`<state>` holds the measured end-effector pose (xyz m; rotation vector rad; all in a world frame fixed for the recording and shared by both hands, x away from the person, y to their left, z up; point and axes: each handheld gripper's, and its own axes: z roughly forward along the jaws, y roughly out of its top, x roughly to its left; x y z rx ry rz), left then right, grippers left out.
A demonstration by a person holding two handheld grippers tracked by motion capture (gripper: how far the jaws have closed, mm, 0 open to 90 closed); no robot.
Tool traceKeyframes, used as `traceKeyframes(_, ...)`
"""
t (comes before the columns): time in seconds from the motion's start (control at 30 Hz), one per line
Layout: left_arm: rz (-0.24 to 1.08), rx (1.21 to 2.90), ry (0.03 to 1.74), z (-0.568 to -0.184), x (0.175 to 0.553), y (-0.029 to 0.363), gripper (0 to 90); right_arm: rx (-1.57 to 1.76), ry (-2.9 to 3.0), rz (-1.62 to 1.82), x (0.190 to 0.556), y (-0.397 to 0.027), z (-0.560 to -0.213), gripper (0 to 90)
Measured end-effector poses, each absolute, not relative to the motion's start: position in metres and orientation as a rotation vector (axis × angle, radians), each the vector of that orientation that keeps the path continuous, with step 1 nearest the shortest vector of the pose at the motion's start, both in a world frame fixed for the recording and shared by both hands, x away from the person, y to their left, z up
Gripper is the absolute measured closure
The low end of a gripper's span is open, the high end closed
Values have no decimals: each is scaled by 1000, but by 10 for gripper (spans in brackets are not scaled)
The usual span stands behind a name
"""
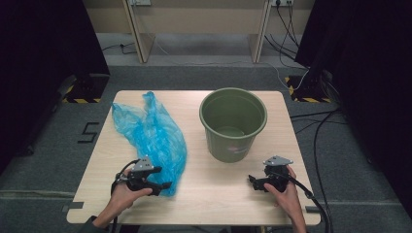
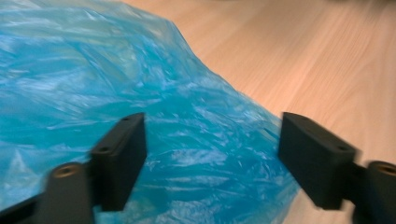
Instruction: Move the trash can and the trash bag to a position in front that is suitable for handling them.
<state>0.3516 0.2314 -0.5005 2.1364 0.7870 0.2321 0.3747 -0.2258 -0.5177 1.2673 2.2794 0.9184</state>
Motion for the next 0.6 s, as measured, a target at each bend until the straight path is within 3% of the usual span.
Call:
traceKeyframes(0.1,264,2192,763,-506,359,234,457,1267,2280,918,375,-226,-518,2)
traceKeyframes(0.17,301,2233,752,-506,368,240,530,1267,2279,919,375,-226,-518,2)
traceKeyframes(0.37,315,2318,732,-500,394,264,534,1267,2280,919,375,-226,-518,2)
traceKeyframes(0.6,357,2266,837,-500,404,287,448,1267,2279,919,375,-226,-518,2)
